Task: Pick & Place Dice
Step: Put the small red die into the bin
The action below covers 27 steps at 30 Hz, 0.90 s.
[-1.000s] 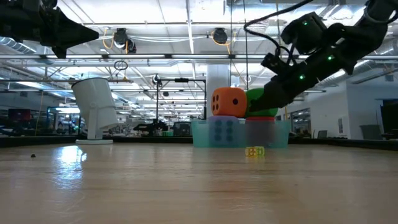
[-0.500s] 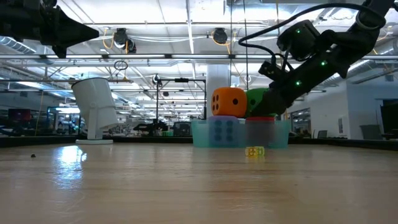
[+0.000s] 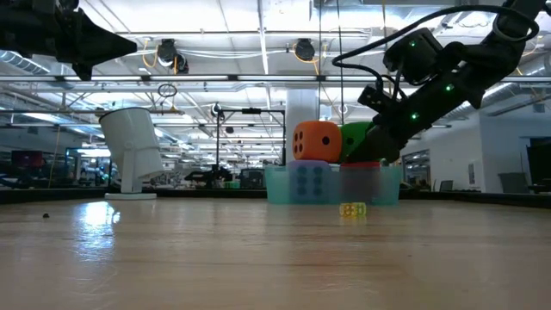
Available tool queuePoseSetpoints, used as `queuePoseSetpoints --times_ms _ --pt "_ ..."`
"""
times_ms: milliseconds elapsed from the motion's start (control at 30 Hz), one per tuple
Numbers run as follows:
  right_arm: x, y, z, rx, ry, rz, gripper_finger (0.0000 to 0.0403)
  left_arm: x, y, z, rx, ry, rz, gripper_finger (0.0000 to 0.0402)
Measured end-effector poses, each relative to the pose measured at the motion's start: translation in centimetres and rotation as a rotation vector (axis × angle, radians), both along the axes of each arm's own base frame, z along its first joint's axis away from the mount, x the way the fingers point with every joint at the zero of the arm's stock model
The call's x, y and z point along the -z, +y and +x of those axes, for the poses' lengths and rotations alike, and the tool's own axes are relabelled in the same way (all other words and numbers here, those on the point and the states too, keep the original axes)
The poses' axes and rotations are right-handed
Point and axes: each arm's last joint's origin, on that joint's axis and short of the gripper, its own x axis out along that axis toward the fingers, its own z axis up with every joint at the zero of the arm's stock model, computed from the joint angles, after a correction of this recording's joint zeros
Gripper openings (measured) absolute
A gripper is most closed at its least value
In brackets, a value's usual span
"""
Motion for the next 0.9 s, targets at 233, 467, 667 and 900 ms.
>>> queuePoseSetpoints --times_ms 233,467,667,900 --pt "-0.4 -0.2 0.3 0.087 0.047 0.013 0.0043 0.0 0.0 0.0 -0.016 -0.003 -0.010 0.0019" --pt "-3.1 -0.2 2.1 0.191 0.047 0.060 0.0043 0.0 0.0 0.0 -0.015 -0.008 -0.025 0.0019" --pt "-4.0 -0.4 3.1 0.243 0.058 0.163 0.0043 0.0 0.0 0.0 -0.015 -0.005 -0.018 0.0019" --pt "-2.4 -0.6 4.5 0.230 0.119 0.205 0.0043 0.0 0.0 0.0 -0.015 -0.010 -0.027 0.0019"
